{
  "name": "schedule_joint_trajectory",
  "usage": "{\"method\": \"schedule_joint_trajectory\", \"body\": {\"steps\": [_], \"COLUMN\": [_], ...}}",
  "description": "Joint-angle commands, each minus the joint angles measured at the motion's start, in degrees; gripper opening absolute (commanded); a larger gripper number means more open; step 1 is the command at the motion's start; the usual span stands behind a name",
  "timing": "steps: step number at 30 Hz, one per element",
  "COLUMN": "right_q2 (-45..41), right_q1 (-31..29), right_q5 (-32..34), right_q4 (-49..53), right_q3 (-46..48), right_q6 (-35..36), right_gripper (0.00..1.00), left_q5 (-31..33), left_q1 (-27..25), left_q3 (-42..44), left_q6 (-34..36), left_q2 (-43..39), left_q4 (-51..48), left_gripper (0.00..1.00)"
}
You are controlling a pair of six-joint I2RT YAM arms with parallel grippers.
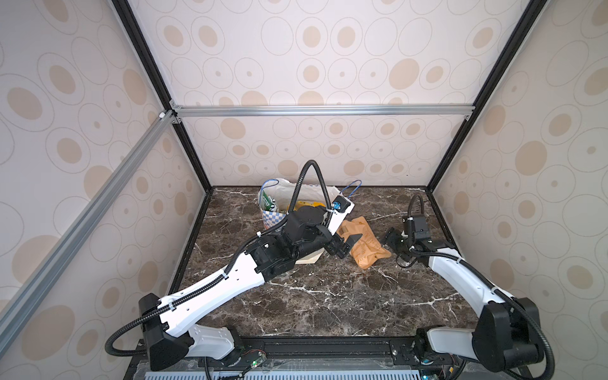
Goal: Take the snacks out of the paper bag
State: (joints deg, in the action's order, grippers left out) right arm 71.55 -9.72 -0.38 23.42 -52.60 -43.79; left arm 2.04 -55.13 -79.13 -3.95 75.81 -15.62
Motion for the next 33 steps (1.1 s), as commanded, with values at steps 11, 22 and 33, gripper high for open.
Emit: {"method": "schedule_joint_trajectory", "body": {"steps": [11, 22, 33], "right_q2": [-3.59, 0.31, -2.08], "right_q1": [-13.14, -20.68, -20.8], "right_q5": [-6.62, -12.22, -9.24], "right_q4": [7.07, 11.08, 11.87], "right_q3": [-21.83, -31.08, -28.71], "right_q6": [9.06, 11.89, 12.25], "right_gripper": [0.82, 0.82, 0.82], "left_q5": [15.03, 21.36, 25.59], "left_q1": [10.07, 17.4, 24.22], "left_q3": [-20.54, -44.74, -36.87], "left_q6": [-5.3, -11.5, -13.46], "left_q2": [10.54, 32.06, 34.05], "left_q4": [-10.16, -31.44, -35.75], "left_gripper": [0.98, 0.86, 0.79]}}
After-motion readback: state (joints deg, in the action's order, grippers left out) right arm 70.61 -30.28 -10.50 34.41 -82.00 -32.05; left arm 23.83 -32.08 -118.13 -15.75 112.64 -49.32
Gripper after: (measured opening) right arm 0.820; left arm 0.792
